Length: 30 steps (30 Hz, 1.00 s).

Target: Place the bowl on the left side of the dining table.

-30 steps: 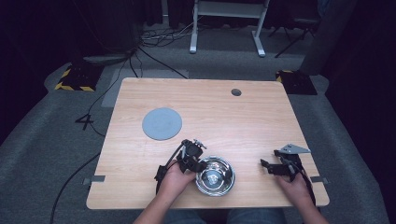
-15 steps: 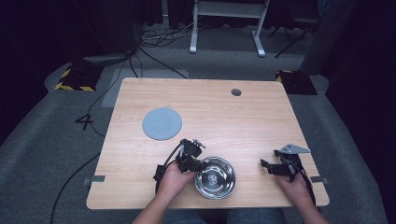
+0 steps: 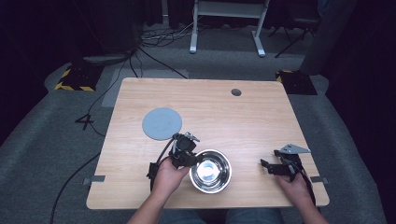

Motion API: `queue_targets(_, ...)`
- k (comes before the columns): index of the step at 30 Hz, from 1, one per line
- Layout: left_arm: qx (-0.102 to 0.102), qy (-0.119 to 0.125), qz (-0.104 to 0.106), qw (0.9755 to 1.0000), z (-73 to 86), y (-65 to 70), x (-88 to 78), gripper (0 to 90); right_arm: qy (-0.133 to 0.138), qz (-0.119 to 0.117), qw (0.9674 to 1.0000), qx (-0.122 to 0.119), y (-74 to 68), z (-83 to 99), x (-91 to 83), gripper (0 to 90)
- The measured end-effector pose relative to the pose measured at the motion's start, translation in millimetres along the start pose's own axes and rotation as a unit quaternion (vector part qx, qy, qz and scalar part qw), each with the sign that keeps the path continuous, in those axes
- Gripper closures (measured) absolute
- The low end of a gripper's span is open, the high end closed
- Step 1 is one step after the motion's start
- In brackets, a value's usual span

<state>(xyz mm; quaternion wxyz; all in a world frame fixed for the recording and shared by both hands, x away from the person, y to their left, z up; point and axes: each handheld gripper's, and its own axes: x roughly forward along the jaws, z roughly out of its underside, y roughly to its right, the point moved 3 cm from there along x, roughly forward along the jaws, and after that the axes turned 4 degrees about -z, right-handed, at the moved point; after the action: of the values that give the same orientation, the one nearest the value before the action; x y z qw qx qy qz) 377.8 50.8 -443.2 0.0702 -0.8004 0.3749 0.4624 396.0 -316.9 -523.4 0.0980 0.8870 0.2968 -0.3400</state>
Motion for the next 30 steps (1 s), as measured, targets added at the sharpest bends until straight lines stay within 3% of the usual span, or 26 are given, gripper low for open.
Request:
queue_targets(5,-0.007,0.008,-0.020,0.9997,-6.4,-10.6,-13.5,83.3,0.000,0.000,1.0000,0.000,-0.1,0.0,0.0,21.7)
queue_targets(7,-0.014,0.011,-0.014,0.9997,-8.2,-13.9,-16.7,83.3,0.000,0.000,1.0000,0.000,-0.1,0.0,0.0,21.7)
queue_targets(8,-0.015,0.017,-0.023,0.9995,-9.3,-16.1,-18.6,83.3,0.000,0.000,1.0000,0.000,-0.1,0.0,0.0,21.7)
queue_targets(9,-0.020,0.016,-0.016,0.9995,-10.0,-16.9,-20.8,83.3,0.000,0.000,1.0000,0.000,-0.2,0.0,0.0,21.7)
queue_targets(14,-0.029,0.036,-0.026,0.9986,-12.6,-22.2,-30.2,83.2,0.000,0.000,1.0000,0.000,-0.1,0.0,0.0,21.7)
queue_targets(17,-0.047,0.053,-0.015,0.9974,-12.6,-26.3,-34.6,83.2,0.000,0.000,1.0000,0.000,0.0,0.0,0.0,21.7)
queue_targets(30,-0.074,0.076,-0.051,0.9930,-15.0,-45.8,-44.5,83.2,0.001,0.000,1.0000,0.000,0.1,0.0,0.1,21.7)
